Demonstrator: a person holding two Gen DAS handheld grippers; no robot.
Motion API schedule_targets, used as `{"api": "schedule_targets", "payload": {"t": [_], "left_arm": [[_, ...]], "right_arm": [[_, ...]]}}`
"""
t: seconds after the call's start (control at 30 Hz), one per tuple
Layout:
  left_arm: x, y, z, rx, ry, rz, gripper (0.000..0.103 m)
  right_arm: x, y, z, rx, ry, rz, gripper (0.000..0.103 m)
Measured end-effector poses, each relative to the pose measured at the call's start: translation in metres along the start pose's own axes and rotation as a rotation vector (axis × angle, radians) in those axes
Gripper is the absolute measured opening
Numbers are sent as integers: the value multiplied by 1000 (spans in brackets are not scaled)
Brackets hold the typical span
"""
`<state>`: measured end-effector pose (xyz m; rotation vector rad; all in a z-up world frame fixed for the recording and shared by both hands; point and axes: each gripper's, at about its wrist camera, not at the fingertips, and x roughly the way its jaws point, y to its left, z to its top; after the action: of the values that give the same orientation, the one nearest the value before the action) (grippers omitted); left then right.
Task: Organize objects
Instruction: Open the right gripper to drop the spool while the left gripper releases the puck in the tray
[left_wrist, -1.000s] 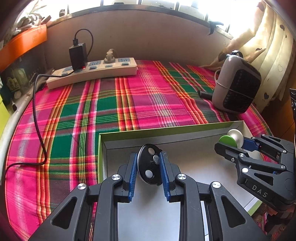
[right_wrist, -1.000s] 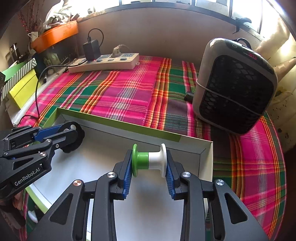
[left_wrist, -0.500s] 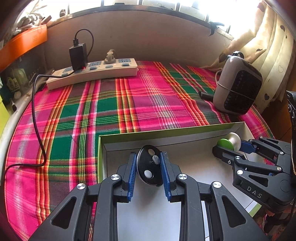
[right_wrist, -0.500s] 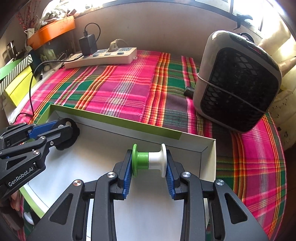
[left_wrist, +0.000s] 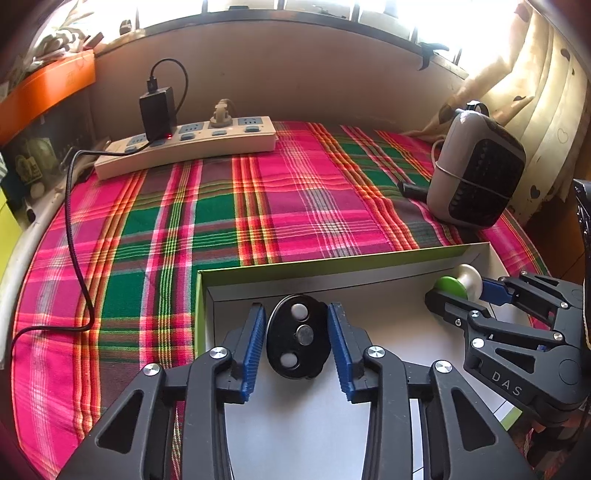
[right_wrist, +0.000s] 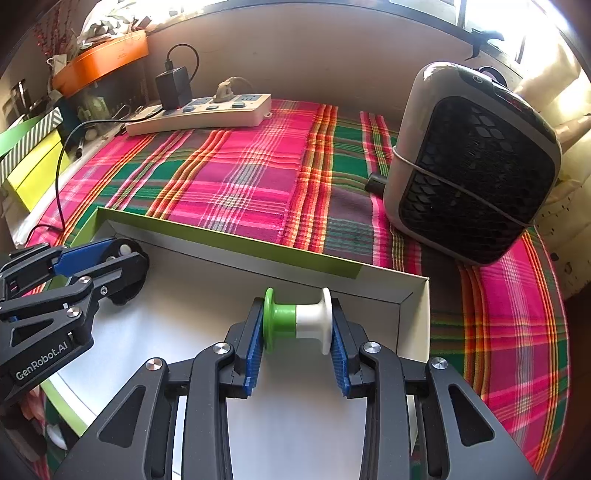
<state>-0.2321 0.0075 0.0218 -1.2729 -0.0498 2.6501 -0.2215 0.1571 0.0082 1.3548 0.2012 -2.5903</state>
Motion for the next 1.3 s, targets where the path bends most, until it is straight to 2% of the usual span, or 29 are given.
{"api": "schedule_targets", "payload": {"t": [0.07,0.1,0.3,0.77,1.03,1.3], "left_arm": [[-1,1,0,-5,0,-2,34],[-1,1,0,-7,0,-4,34],[-6,0,-2,-11,-3,9,36],[-48,-13,-13,9,-60,31,37],[-71,-16,-35,2,-90,58,37],[-97,-7,-63,-53,-123,41,38]], "right_arm": [[-1,0,0,1,-4,-2,44],[-2,0,-1,1,-7,-4,45],[-8,0,-2,6,-18,-12,46],[-43,2,-14,22,-75,-8,49],[-72,2,-33,47,-118,25,49],[-92,2,-59,62,-141,28,49]]}}
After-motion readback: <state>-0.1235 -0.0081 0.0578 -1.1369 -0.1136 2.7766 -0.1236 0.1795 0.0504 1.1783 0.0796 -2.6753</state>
